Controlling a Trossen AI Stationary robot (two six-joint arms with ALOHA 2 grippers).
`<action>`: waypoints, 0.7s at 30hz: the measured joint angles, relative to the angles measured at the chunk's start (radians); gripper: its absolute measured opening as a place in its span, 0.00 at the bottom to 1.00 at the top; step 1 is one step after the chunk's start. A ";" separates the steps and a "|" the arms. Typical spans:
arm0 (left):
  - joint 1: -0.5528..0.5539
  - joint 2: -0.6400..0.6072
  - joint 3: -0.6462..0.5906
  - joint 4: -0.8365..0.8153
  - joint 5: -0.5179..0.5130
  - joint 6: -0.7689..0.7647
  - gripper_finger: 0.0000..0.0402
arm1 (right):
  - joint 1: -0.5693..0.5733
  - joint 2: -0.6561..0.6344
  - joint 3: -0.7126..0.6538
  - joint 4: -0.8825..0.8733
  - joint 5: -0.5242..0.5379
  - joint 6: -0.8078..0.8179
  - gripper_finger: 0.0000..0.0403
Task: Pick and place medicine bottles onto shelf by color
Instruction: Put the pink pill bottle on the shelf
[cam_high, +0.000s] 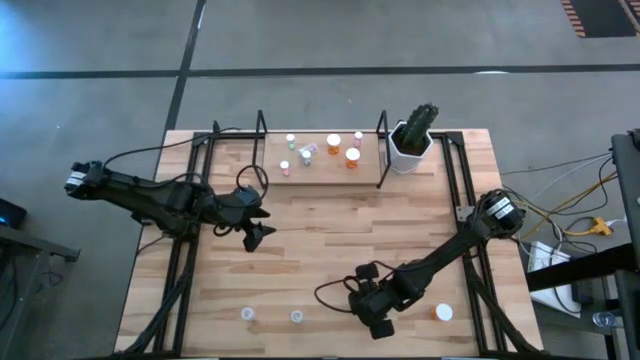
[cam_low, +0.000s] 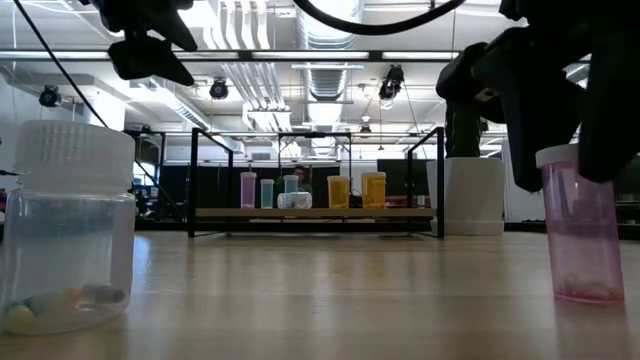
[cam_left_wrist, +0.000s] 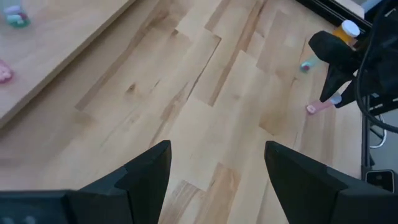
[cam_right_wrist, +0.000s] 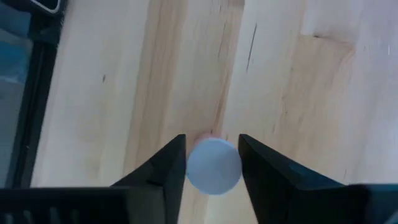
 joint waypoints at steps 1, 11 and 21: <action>0.000 0.000 0.000 -0.002 0.000 0.004 0.60 | 0.000 0.000 0.002 0.001 0.000 0.011 0.32; 0.000 -0.007 -0.001 -0.026 0.026 0.079 0.60 | -0.020 0.000 0.055 -0.032 -0.003 0.099 0.27; 0.000 -0.101 -0.009 -0.221 0.015 0.076 0.60 | -0.318 -0.002 0.334 -0.203 0.048 0.223 0.26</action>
